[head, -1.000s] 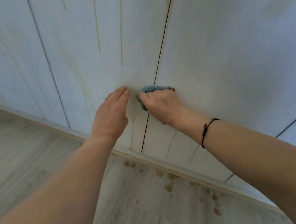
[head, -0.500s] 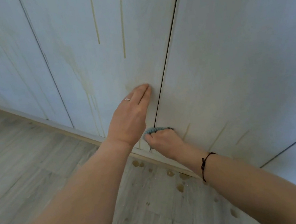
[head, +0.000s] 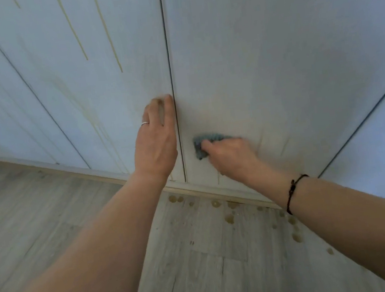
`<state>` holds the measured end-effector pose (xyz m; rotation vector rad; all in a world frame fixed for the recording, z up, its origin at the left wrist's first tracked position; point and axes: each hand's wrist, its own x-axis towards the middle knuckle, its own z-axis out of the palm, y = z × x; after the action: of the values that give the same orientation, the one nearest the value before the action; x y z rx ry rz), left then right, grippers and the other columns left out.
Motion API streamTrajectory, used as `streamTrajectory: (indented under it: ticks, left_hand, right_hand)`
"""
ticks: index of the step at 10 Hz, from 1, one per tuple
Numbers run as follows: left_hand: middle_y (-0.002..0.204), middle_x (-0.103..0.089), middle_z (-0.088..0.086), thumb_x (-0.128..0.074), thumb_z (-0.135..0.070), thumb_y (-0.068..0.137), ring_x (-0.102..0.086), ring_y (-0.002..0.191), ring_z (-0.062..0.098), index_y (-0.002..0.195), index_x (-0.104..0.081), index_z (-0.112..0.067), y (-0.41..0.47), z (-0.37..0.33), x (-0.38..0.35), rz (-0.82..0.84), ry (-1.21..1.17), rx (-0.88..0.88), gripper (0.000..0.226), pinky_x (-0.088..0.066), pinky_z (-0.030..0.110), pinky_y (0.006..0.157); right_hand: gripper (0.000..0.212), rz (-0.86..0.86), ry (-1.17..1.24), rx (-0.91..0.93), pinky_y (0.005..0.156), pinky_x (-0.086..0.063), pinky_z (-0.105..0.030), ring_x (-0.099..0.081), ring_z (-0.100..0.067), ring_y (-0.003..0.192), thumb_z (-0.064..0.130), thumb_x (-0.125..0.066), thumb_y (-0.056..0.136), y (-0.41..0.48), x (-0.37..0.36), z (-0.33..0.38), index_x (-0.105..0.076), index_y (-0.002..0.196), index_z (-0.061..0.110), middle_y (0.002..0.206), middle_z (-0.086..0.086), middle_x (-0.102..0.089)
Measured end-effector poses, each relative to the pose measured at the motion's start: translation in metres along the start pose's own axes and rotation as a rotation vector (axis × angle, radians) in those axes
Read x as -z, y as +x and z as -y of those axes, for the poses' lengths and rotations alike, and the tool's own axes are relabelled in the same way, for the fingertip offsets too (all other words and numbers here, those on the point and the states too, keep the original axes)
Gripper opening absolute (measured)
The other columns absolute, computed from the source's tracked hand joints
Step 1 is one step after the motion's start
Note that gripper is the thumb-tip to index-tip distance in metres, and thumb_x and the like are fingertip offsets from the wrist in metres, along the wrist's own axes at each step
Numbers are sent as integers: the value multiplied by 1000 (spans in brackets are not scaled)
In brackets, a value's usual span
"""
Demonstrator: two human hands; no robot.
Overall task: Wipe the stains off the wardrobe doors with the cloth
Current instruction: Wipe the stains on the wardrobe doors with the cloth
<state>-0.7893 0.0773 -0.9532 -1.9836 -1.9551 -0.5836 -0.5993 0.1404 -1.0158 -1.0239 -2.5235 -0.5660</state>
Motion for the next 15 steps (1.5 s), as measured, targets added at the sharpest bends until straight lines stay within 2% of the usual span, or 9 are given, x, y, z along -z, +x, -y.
streamTrajectory:
  ticks: [1, 3, 4, 6, 8, 10, 12, 14, 15]
  left_hand:
    - [147, -25, 29, -50, 10, 71, -30, 139, 43, 154, -11, 5, 2, -16, -10, 46, 9, 26, 92, -54, 36, 95]
    - [156, -15, 33, -51, 0, 88, -14, 149, 45, 155, 1, 4, 8, -24, -34, 37, 22, 121, 85, -56, 32, 93]
    - [159, -12, 31, -50, 6, 85, -13, 151, 42, 157, 0, -1, 2, -18, -36, 33, 13, 106, 88, -58, 34, 88]
    - [163, -12, 22, -43, 19, 73, -13, 152, 36, 159, -10, -6, -6, 3, -26, 18, -38, -31, 95, -58, 35, 79]
    - [163, -9, 23, -52, 18, 72, -12, 152, 38, 159, -11, -7, -3, 7, -35, -38, -84, -15, 100, -57, 39, 81]
    - [164, -5, 21, -42, 22, 67, -7, 153, 38, 159, -8, -8, -2, 1, -50, -49, -91, -3, 102, -58, 37, 72]
    - [164, -4, 24, -47, 20, 71, -4, 152, 39, 159, -10, -6, -1, 4, -59, -83, -103, 15, 99, -58, 36, 74]
    - [164, -6, 23, -40, 22, 73, -5, 153, 38, 159, -12, -5, 0, 1, -60, -127, -129, 9, 94, -57, 32, 77]
    - [164, -6, 23, -48, 15, 77, -5, 153, 38, 159, -13, -4, -1, 6, -60, -111, -129, 6, 91, -56, 31, 83]
  right_hand:
    - [33, 414, -71, 27, 39, -39, -26, -60, -21, 48, 18, -73, 82, -43, -55, 15, -62, 113, 18, 63, 1, -64]
    - [8, -341, 116, -92, 32, -39, -27, -52, -26, 37, 19, -68, 80, 13, -24, 10, -67, 87, 16, 51, -1, -59]
    - [13, -337, 204, -141, 36, -44, -29, -58, -25, 43, 23, -65, 87, 28, -12, 14, -67, 97, 15, 58, 0, -65]
    - [33, 783, 256, -150, 55, -41, -30, -51, -19, 64, 40, -38, 104, -46, -66, 18, -50, 125, 18, 91, -4, -62]
    - [30, 565, 628, -294, 52, -33, -27, -49, -9, 63, 41, -31, 107, 23, -63, 55, -53, 116, 23, 75, 6, -51]
    - [36, 874, 366, -168, 77, -47, -36, -60, -32, 91, 42, -37, 105, -40, -115, 50, -46, 133, 21, 120, -17, -64]
    - [24, 420, 659, -332, 77, -54, -42, -67, -32, 89, 36, -52, 101, 17, -96, 62, -59, 115, 18, 103, -12, -73]
    - [25, 563, 603, -384, 80, -55, -41, -67, -29, 89, 29, -47, 104, -22, -108, 56, -67, 112, 17, 104, -11, -73]
    - [19, 84, 710, -384, 66, -53, -37, -68, -28, 73, 21, -57, 96, 15, -86, 54, -72, 106, 15, 85, -10, -75]
